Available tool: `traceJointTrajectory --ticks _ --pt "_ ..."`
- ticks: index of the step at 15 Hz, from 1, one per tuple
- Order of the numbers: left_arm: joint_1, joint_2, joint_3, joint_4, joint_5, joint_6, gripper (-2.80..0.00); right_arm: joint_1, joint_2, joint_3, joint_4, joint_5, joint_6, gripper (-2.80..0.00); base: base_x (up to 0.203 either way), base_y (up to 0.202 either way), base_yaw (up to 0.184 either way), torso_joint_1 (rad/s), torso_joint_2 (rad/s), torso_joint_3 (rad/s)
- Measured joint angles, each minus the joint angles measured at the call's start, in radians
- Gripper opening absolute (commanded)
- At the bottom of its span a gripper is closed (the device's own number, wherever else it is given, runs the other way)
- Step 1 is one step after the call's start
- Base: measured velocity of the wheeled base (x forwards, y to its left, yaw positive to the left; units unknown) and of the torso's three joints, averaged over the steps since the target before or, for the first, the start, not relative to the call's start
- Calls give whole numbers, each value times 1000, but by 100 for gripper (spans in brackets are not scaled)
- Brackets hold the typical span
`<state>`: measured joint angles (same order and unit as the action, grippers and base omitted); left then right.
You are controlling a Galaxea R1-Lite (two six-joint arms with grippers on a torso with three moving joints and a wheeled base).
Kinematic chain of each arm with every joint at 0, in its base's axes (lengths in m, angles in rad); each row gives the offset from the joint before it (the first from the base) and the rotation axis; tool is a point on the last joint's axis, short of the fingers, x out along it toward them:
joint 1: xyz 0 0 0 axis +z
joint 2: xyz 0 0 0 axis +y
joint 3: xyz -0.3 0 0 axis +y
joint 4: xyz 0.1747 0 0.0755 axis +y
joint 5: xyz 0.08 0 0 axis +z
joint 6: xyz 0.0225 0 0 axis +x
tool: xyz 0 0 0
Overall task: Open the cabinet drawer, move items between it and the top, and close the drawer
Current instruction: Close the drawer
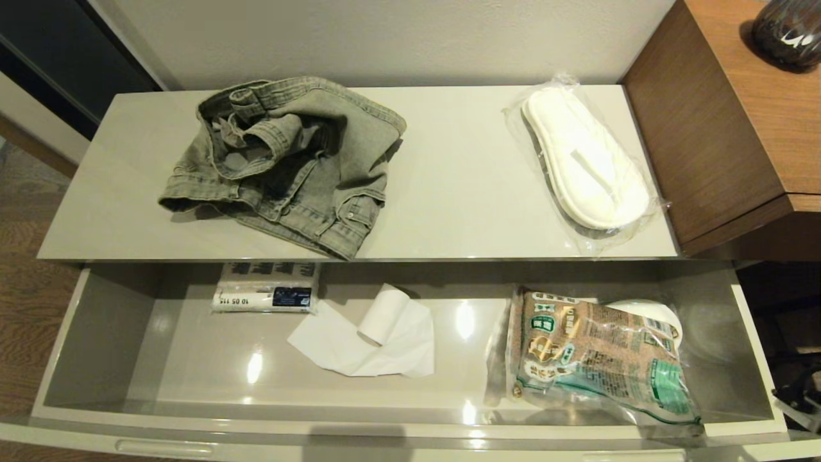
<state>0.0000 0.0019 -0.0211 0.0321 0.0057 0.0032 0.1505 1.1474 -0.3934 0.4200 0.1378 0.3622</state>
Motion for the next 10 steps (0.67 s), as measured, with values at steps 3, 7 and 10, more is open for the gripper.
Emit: traceJointTrajectory --ticks 3,7,10 --pt "0 0 0 0 0 0 -280 9 101 2 -22 -3 16 -280 0 0 0 0 0 0" --pt "0 0 0 0 0 0 -280 22 256 -19 -101 -15 148 -280 0 0 0 0 0 0" --pt "0 0 0 0 0 0 -280 30 298 -48 -144 -48 222 -280 0 0 0 0 0 0"
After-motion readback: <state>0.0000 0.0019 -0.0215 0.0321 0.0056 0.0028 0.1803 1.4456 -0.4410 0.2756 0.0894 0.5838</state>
